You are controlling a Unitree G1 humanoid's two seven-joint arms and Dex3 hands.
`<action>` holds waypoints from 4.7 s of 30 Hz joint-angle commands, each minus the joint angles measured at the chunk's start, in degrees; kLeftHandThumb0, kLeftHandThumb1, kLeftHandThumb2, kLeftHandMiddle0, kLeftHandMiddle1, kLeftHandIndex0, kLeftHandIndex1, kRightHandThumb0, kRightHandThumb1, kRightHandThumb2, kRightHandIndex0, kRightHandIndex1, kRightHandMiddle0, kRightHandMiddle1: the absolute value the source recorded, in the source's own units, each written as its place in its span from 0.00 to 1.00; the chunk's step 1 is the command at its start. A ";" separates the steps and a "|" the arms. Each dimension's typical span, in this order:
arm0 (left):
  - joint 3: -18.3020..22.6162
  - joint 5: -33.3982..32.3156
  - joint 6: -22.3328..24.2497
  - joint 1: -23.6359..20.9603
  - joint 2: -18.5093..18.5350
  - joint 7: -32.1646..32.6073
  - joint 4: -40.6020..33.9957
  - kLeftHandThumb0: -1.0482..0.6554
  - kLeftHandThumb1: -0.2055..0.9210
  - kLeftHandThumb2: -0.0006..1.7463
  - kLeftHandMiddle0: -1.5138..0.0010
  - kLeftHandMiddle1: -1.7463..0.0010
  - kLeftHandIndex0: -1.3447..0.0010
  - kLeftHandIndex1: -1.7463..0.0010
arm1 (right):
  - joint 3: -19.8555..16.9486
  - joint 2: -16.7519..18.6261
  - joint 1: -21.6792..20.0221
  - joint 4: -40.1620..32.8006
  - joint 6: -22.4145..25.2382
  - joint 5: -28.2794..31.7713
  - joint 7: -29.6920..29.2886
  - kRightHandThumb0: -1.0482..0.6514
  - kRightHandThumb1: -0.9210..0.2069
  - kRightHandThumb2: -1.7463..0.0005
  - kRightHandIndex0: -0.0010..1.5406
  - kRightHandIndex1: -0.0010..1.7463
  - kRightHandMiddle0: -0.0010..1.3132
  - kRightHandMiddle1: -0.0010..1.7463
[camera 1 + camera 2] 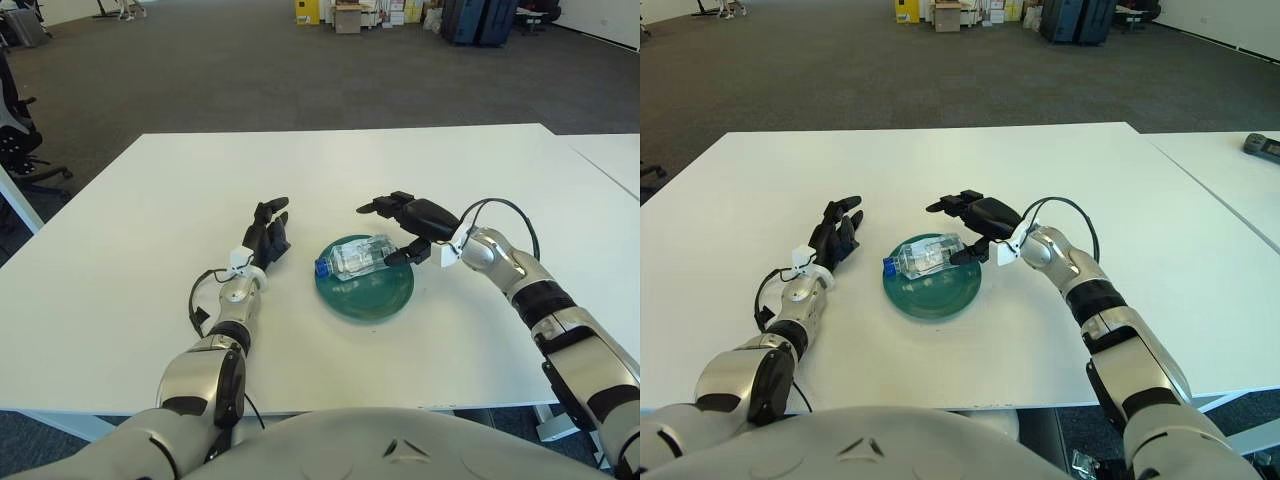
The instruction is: Put the bottle into the plate.
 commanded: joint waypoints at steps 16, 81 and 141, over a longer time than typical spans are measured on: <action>-0.60 0.44 3.46 2.16 -0.04 0.07 2.02 0.07 1.00 0.53 0.70 0.98 0.94 0.39 | -5.24 2.41 -1.45 3.21 -2.62 6.96 -0.58 0.00 0.00 0.72 0.00 0.00 0.00 0.00; 0.52 -0.16 2.82 1.60 -0.03 0.39 1.36 0.09 1.00 0.52 0.65 0.95 0.92 0.40 | -27.03 24.53 4.38 35.21 7.19 25.17 -5.70 0.17 0.00 0.52 0.19 0.02 0.00 0.40; 0.27 0.14 4.39 1.22 2.43 1.57 1.06 0.07 1.00 0.50 0.69 0.96 0.96 0.40 | -36.17 27.66 5.77 36.09 14.17 31.51 -11.67 0.22 0.00 0.47 0.18 0.00 0.00 0.33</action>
